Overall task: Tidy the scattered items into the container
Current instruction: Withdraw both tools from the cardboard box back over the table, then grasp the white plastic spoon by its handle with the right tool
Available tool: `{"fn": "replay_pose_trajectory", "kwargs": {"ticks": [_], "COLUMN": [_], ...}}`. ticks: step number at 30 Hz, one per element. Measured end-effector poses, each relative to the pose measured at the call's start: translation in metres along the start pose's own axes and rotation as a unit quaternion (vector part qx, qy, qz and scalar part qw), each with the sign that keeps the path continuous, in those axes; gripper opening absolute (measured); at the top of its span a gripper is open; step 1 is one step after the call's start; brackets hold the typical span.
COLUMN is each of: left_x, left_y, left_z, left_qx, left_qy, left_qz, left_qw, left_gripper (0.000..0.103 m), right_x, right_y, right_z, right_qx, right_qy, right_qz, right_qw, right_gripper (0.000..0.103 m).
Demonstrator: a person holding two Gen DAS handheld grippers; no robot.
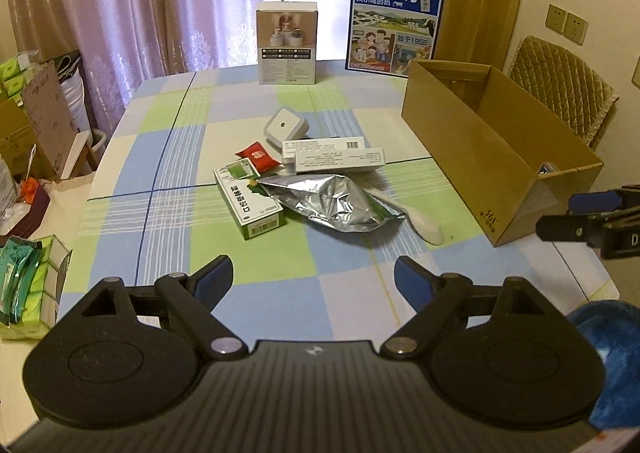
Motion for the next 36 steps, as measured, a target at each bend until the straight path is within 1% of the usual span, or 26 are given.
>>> {"fn": "replay_pose_trajectory", "kwargs": {"ticks": [5, 11, 14, 19, 24, 29, 34, 36], "left_x": [-0.009, -0.028, -0.039, -0.059, -0.081, -0.104, -0.126, -0.134], "left_y": [0.001, 0.000, -0.001, -0.005, -0.012, -0.016, -0.012, -0.008], "left_z": [-0.007, -0.016, -0.020, -0.024, -0.025, -0.025, -0.026, -0.026], "left_qx": [0.001, 0.002, 0.004, 0.008, 0.017, 0.025, 0.038, 0.042], "left_qy": [-0.002, -0.002, -0.001, 0.002, 0.010, 0.018, 0.026, 0.029], "left_qz": [-0.007, -0.017, -0.021, -0.026, -0.027, -0.028, -0.033, -0.036], "left_qw": [1.0000, 0.9998, 0.9998, 0.9996, 0.9995, 0.9991, 0.9984, 0.9980], "left_gripper": [0.085, 0.085, 0.085, 0.085, 0.085, 0.085, 0.085, 0.085], "right_x": [-0.020, -0.051, -0.071, -0.102, -0.132, -0.164, -0.188, -0.191], "right_y": [0.003, 0.001, -0.002, -0.010, -0.016, -0.013, -0.005, -0.006], "right_z": [-0.007, -0.024, -0.027, -0.025, -0.020, -0.011, -0.001, 0.004], "right_qx": [0.028, 0.078, 0.086, 0.083, 0.090, 0.095, 0.105, 0.097], "right_qy": [0.001, -0.022, -0.027, -0.019, -0.001, 0.018, 0.043, 0.042], "right_qz": [-0.023, -0.063, -0.081, -0.099, -0.107, -0.128, -0.133, -0.126], "right_qw": [0.999, 0.995, 0.993, 0.991, 0.990, 0.987, 0.985, 0.986], "right_gripper": [0.085, 0.085, 0.085, 0.084, 0.083, 0.069, 0.062, 0.061]}}
Point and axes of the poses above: each gripper's, at about its wrist camera, not at the fingertips, and x roughly against the way its jaws point, z to its right, y to its underside, the point moved 2 cm from there along -x, roughly the way its jaws point, and after that the axes turned 4 degrees about -x, right-handed, at the moved point
